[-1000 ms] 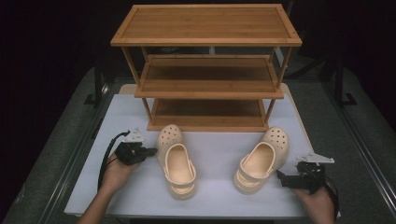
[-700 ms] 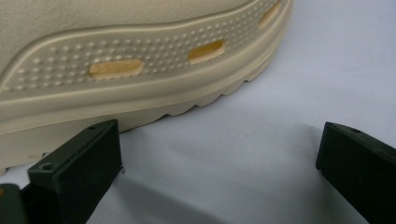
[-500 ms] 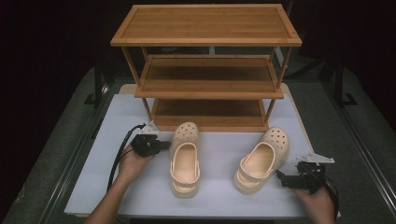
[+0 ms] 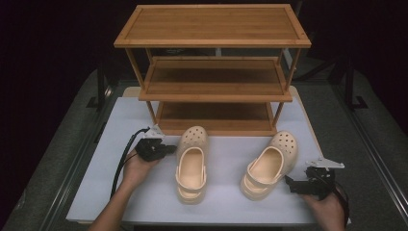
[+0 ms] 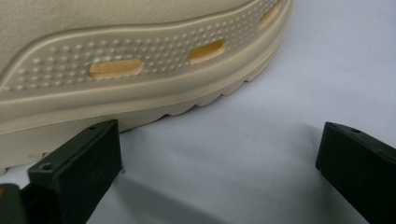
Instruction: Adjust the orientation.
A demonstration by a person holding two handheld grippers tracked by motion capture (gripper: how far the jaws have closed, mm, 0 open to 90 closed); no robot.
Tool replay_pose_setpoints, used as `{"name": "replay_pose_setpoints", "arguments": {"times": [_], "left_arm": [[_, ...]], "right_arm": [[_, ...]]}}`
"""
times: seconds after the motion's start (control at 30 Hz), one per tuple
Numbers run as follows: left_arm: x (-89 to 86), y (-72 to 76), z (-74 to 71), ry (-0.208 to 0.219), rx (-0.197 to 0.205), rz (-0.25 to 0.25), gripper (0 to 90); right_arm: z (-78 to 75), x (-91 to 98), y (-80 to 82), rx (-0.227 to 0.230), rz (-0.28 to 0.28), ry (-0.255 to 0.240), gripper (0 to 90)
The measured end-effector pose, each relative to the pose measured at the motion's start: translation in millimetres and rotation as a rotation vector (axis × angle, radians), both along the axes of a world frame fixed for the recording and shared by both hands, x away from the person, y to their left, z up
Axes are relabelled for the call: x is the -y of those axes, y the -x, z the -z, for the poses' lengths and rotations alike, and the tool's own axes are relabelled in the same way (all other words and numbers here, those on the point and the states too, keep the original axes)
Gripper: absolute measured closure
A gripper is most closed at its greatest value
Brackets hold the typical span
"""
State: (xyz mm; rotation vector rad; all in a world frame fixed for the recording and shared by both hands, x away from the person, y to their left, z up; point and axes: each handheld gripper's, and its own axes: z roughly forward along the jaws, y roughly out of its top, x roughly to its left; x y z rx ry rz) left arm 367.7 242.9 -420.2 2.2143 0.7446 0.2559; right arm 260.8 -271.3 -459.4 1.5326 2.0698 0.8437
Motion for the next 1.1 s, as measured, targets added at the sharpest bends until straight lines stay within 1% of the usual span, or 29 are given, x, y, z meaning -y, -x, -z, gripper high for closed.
{"name": "replay_pose_setpoints", "arguments": {"times": [0.1,0.13,0.17,0.23,0.27,0.33,0.4,0.53,0.6,0.77,0.87,1.0,1.07,1.1], "left_arm": [[-7.0,7.1,-3.6,-0.031,0.005,0.007,89.8],[-9.3,10.3,-3.6,-0.025,0.009,0.002,86.2],[-12.1,13.3,-3.3,-0.023,0.002,0.000,85.4],[-17.1,17.6,-2.7,-0.041,-0.010,-0.003,82.2],[-19.7,19.8,-2.7,-0.043,-0.009,-0.009,79.1],[-25.0,23.6,-3.8,-0.021,-0.016,-0.016,75.3],[-29.6,27.7,-5.1,-0.017,-0.019,-0.027,68.5],[-41.0,38.2,-4.4,-0.022,-0.020,-0.060,56.3],[-48.5,44.5,-2.0,-0.016,-0.034,-0.075,51.8],[-65.4,59.7,5.0,-0.034,-0.042,-0.113,45.5],[-72.1,66.8,8.1,-0.046,-0.039,-0.131,41.9],[-78.3,76.2,11.5,-0.070,-0.024,-0.151,36.0],[-82.4,80.6,13.1,-0.076,-0.016,-0.159,30.8],[-84.6,82.8,14.5,-0.078,-0.007,-0.173,27.8]], "right_arm": [[0.0,0.0,0.0,0.000,0.000,0.000,0.0],[0.0,0.0,0.0,0.000,0.000,0.000,0.0],[0.0,0.0,0.0,0.000,0.000,0.000,0.0],[0.0,0.0,0.0,0.001,0.000,0.000,0.0],[0.0,0.0,0.0,0.000,0.000,0.000,0.0],[0.0,0.0,-0.1,0.000,0.000,0.000,0.0],[0.0,0.0,-0.1,0.000,0.000,0.000,0.0],[0.0,0.0,-0.1,0.000,0.000,0.000,0.0],[-0.2,0.0,0.0,-0.002,0.001,0.000,0.0],[-0.2,0.0,-0.1,-0.002,0.000,0.001,0.0],[-0.2,-0.1,0.0,-0.002,0.001,-0.001,0.0],[-0.1,-0.1,0.0,-0.001,0.001,0.000,0.0],[-0.1,0.0,0.0,-0.001,0.001,0.000,0.0],[-0.1,0.0,0.0,-0.001,0.001,0.000,0.0]]}}
